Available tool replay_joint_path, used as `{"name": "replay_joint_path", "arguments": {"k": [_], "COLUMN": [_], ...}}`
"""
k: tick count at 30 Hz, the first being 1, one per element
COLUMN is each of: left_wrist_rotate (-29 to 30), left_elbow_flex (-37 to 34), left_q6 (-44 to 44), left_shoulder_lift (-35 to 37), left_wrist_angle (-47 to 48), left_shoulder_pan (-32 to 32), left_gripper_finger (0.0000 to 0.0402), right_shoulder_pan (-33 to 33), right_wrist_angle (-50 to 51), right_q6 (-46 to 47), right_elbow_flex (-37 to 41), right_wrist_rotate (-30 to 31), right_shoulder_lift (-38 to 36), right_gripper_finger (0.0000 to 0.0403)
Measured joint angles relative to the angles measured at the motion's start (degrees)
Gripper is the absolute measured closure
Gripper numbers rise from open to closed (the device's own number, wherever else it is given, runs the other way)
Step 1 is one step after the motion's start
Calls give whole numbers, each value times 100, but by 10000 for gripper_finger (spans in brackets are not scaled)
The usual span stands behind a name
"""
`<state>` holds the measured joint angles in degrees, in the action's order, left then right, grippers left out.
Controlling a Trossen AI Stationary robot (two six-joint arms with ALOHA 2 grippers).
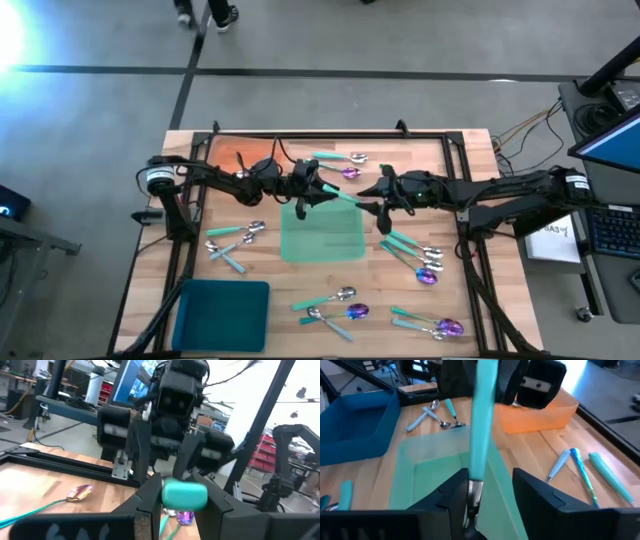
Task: Sort silverware by color (type)
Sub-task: Put the green spoon into the green bin
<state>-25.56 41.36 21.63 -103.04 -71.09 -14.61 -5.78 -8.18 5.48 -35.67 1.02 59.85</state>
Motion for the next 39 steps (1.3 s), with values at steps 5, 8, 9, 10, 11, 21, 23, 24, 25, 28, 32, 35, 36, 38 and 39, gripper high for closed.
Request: {"name": "replay_joint_path", "arguments": {"k": [5,8,9,10,11,21,23,24,25,28,32,35,36,38,39], "left_wrist_rotate": [-66,-259,-335,-428,-435,-568,-567,-564,-547,-512,-117,66,76,78,76], "left_elbow_flex": [-9,-27,-31,-37,-42,-77,-153,-178,-195,-210,-216,-219,-219,-216,-216], "left_q6": [-1,41,46,42,23,15,5,-17,-39,-104,-114,-154,-172,-216,-254], "left_shoulder_lift": [2,2,2,0,2,175,283,324,369,389,399,417,438,474,496], "left_wrist_angle": [9,45,52,55,49,243,613,805,992,1467,2076,2388,2468,2624,2739], "left_shoulder_pan": [6,92,140,192,243,348,348,348,348,365,365,359,356,359,359], "left_gripper_finger": [337,337,337,337,337,337,337,337,337,337,337,337,337,337,337], "right_shoulder_pan": [-8,-20,-25,-24,-20,-41,-86,-111,-145,-294,-668,-1000,-1096,-1271,-1350], "right_wrist_angle": [1035,1447,1525,1598,1654,1608,1818,1938,2068,2550,3248,3602,3687,3769,3802], "right_q6": [-1,93,142,204,247,96,6,4,21,242,786,1012,1035,1042,1040], "right_elbow_flex": [-202,-263,-264,-264,-259,-255,-253,-253,-253,-253,-251,-251,-251,-248,-248], "right_wrist_rotate": [34,158,221,342,428,588,890,1110,1357,2012,2415,2455,2455,2448,2447], "right_shoulder_lift": [-606,-824,-865,-884,-886,-376,-304,-276,-261,-231,-222,-122,-69,61,142], "right_gripper_finger": [245,244,244,244,243,252,250,248,247,244,248,257,260,267,269]}}
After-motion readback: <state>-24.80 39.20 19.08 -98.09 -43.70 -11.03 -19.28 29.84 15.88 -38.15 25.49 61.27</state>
